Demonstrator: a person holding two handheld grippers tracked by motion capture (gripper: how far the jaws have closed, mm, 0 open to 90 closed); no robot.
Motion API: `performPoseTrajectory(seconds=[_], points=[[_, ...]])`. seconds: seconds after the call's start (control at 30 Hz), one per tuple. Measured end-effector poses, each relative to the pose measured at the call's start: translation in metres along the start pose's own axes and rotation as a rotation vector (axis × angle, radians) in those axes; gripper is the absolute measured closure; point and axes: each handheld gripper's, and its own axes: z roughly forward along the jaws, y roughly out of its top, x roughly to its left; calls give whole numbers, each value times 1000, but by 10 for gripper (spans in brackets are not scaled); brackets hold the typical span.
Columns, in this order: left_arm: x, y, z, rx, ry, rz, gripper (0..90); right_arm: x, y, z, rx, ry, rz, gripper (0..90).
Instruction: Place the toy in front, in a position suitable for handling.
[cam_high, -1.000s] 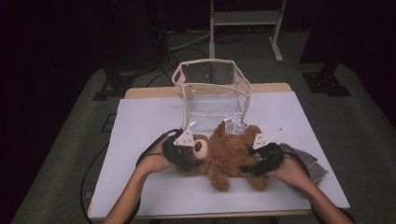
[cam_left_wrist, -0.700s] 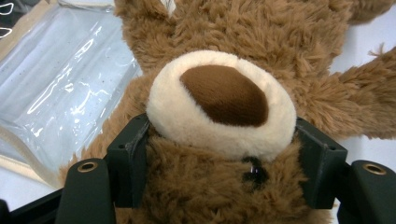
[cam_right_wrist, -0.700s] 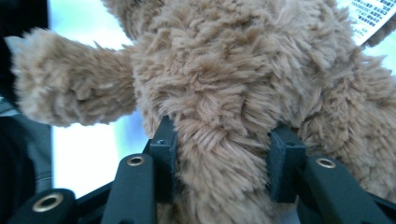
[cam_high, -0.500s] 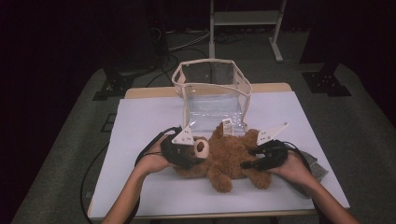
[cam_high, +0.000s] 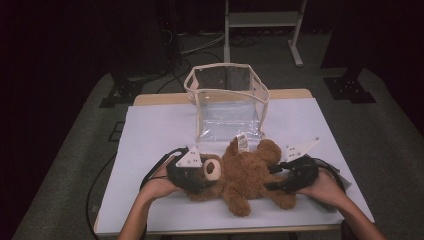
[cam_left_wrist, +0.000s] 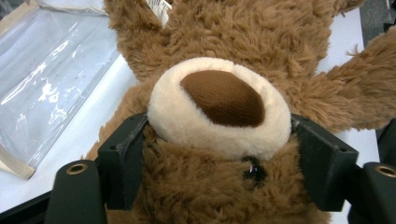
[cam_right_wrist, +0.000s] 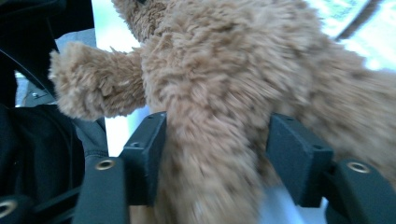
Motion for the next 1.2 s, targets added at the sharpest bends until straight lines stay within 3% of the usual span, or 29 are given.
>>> performPoseTrajectory(seconds=[0.17,0.3,0.47,0.63,0.9,1.0,1.2], points=[[-2,1,0,9,10,10,222,-5,-10,-31,-16,-62,23,293],[-4,1,0,13,11,16,209,-16,-22,-61,-27,-173,53,288],[-4,0,-1,12,6,13,197,-26,-41,-82,-17,-247,97,288],[-4,1,-1,12,9,13,189,-35,-60,-79,47,-275,119,304],[-4,-1,-1,8,6,10,186,-58,-79,-53,179,-283,149,348],[-4,-2,-1,4,3,1,186,-62,-89,-44,218,-278,169,402],[-4,0,-2,9,12,-2,165,-61,-103,-44,145,-267,206,556]])
